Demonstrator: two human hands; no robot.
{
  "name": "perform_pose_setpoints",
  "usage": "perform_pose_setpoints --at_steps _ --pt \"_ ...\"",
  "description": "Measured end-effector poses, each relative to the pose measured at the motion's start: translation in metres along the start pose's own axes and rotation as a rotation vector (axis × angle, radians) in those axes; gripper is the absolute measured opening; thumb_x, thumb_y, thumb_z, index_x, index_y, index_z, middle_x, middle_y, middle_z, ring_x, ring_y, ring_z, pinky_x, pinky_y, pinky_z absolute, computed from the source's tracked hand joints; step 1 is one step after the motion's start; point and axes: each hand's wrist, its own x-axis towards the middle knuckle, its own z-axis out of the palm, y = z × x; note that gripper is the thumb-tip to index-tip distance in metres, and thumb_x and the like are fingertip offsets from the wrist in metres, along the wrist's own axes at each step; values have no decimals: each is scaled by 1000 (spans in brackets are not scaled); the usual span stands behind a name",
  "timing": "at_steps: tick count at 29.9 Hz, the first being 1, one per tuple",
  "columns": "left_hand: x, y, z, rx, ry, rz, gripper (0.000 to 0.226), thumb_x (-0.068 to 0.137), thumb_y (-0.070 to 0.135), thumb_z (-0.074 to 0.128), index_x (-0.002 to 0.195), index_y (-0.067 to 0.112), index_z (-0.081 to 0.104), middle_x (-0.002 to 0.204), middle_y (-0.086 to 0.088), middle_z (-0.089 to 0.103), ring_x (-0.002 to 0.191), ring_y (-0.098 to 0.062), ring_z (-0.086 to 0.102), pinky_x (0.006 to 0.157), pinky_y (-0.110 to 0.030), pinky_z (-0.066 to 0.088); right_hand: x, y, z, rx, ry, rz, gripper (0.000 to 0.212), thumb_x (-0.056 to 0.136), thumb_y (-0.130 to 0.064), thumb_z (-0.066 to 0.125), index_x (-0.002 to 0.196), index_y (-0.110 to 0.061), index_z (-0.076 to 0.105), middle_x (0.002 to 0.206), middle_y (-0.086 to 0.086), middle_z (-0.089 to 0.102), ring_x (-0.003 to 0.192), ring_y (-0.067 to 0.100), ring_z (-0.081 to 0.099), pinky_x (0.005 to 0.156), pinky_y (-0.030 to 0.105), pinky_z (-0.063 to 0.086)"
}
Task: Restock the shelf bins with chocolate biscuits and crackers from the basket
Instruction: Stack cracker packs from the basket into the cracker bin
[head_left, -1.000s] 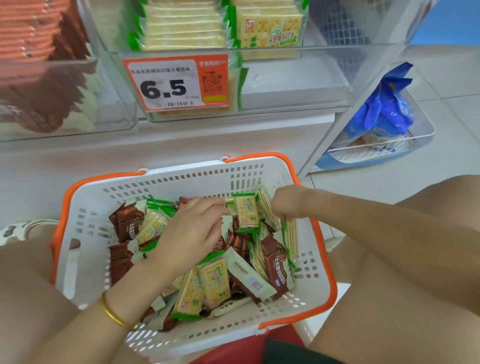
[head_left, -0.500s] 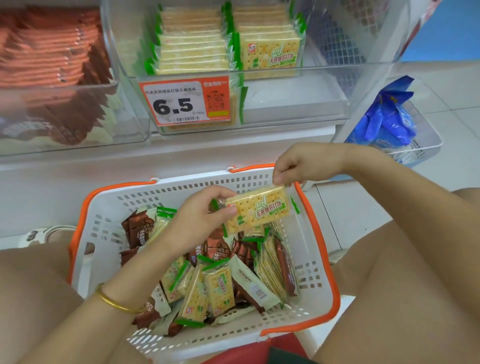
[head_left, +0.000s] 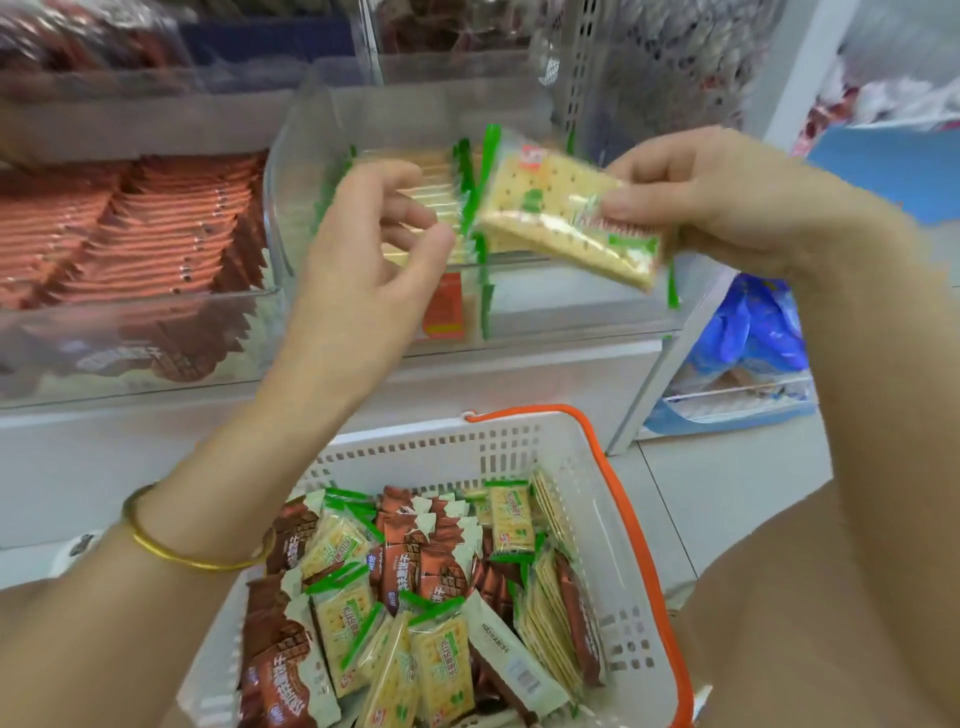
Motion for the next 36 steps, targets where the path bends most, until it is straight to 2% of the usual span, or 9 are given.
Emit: perform_pose_setpoints --at_steps 3,6,9,15,19,25,28,33,36 --pt "28 -12 4 472 -81 178 43 90 37 37 118 11 58 114 -7 62 107 -26 55 92 -38 43 33 -3 -16 -17 179 37 26 69 -31 74 87 -14 65 78 -1 68 72 13 63 73 30 54" --pt "45 -24 16 744 -242 169 63 87 49 16 114 15 62 115 -8 63 111 -31 54 91 -42 43 75 2 -13 -515 233 72 33 76 -29 78 101 -10 67 96 6 66 85 17 59 79 31 48" --pt "47 -32 24 834 -266 129 66 87 48 7 112 21 62 116 -3 63 113 -28 52 90 -38 40 108 17 -1 -930 115 109 43 74 -35 79 106 -10 65 104 7 62 87 20 50 76 27 41" --pt "45 -32 23 857 -283 104 62 90 46 10 109 21 64 118 -3 64 112 -28 51 91 -37 38 129 36 12 -1127 111 137 44 79 -33 76 105 -7 54 104 11 49 95 30 50 83 41 47" --pt "44 -31 25 861 -279 113 56 94 42 14 97 18 65 111 -6 66 108 -29 52 90 -37 38 132 39 17 -1166 104 149 59 77 -39 75 119 -7 48 124 14 48 117 34 43 91 47 44" --pt "45 -33 26 780 -270 67 35 99 39 20 77 24 43 101 -7 65 102 -28 52 86 -37 36 128 36 15 -1195 114 138 61 75 -43 76 116 -7 48 121 13 50 115 34 43 91 49 45" --pt "43 -33 25 824 -213 120 41 96 43 20 81 20 50 101 -5 65 102 -28 52 85 -37 35 115 25 13 -1187 164 124 58 77 -39 76 116 -7 48 121 15 49 114 34 45 90 48 46" --pt "-2 -26 18 640 89 456 26 91 23 48 104 10 67 111 -3 66 103 -26 55 84 -37 34 39 -10 29 -779 339 -92 29 78 -25 75 89 -18 49 88 1 52 82 20 52 75 36 45" --pt "-56 -43 25 581 -35 478 23 89 18 51 101 9 69 109 -3 67 102 -25 56 82 -36 34 -7 7 72 -610 148 -85 20 78 -24 74 84 -21 55 72 -10 50 70 12 49 69 32 43"
